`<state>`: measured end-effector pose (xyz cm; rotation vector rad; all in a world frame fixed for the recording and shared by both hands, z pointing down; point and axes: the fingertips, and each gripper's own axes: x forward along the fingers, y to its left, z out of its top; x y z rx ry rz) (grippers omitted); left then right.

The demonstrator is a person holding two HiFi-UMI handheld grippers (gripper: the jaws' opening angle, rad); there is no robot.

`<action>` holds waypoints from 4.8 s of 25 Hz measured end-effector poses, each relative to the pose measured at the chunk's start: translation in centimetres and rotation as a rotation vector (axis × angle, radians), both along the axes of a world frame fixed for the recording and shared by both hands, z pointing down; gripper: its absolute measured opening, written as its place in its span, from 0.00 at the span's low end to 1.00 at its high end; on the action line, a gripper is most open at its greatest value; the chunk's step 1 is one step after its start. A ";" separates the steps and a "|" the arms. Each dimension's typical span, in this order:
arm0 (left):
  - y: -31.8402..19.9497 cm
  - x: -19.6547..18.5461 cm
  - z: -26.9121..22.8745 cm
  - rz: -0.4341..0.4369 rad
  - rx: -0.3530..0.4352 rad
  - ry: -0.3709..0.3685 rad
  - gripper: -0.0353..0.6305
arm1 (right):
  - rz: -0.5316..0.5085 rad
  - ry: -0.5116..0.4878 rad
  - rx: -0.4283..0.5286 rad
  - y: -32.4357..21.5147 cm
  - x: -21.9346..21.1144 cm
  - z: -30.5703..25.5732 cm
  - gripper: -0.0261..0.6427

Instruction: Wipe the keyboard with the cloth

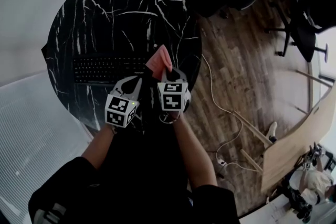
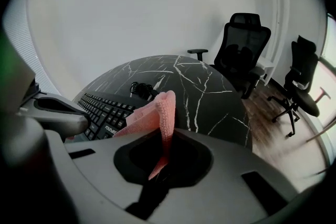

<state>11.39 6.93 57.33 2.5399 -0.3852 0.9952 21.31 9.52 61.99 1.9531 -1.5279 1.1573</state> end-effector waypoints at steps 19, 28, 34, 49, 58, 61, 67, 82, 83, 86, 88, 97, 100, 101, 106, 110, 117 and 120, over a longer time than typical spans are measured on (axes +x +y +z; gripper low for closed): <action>-2.3 -3.1 -2.7 -0.080 0.038 0.035 0.05 | -0.035 -0.076 0.272 -4.6 -3.2 -9.0 0.05; -8.0 -12.7 -4.6 -0.261 0.095 0.023 0.05 | -0.240 -0.110 0.332 -12.3 -13.3 -11.8 0.05; -10.6 -19.5 -5.1 -0.412 0.099 0.010 0.05 | -0.399 -0.158 0.328 -15.8 -21.2 -12.0 0.05; -14.5 -30.2 -4.4 -0.617 0.081 -0.024 0.05 | -0.582 -0.286 0.229 -20.0 -34.1 -8.8 0.05; -15.2 -34.1 -1.6 -0.654 0.037 -0.067 0.05 | -0.566 -0.455 0.092 -19.4 -38.9 -3.0 0.05; -15.4 -34.7 -0.8 -0.652 0.022 -0.077 0.05 | -0.544 -0.471 0.052 -19.4 -39.1 -1.3 0.05; -16.0 -33.9 0.1 -0.593 0.005 -0.090 0.05 | -0.497 -0.425 -0.020 -19.2 -38.2 1.0 0.05; -16.5 -29.3 -0.1 -0.468 0.007 -0.090 0.05 | -0.404 -0.447 -0.008 -18.1 -34.8 0.9 0.05; -16.4 -28.9 -0.1 -0.464 0.007 -0.090 0.05 | -0.401 -0.445 -0.010 -17.9 -34.5 0.9 0.05; -15.8 -27.7 -0.2 -0.448 0.006 -0.087 0.05 | -0.393 -0.441 -0.016 -17.3 -33.4 0.9 0.05; -15.5 -27.0 -0.1 -0.433 0.005 -0.088 0.05 | -0.387 -0.438 -0.018 -16.9 -32.8 0.9 0.05; -14.2 -23.8 0.3 -0.382 0.000 -0.087 0.05 | -0.354 -0.408 -0.025 -15.0 -29.9 0.9 0.05; -13.7 -22.8 0.2 -0.364 -0.001 -0.087 0.05 | -0.346 -0.399 -0.027 -14.4 -29.0 0.9 0.05; -13.6 -22.5 0.2 -0.358 -0.002 -0.087 0.05 | -0.342 -0.396 -0.028 -14.2 -28.7 0.9 0.05; -12.7 -20.9 0.2 -0.331 -0.005 -0.083 0.05 | -0.314 -0.387 -0.030 -13.1 -27.0 0.9 0.05; -12.0 -19.8 0.2 -0.308 -0.002 -0.081 0.05 | -0.298 -0.379 -0.028 -12.4 -25.9 0.9 0.05; -10.9 -17.9 0.3 -0.274 0.000 -0.076 0.05 | -0.269 -0.370 -0.023 -10.9 -24.1 1.0 0.05; -10.2 -17.0 0.4 -0.259 -0.001 -0.075 0.05 | -0.257 -0.364 -0.022 -10.2 -23.2 1.0 0.05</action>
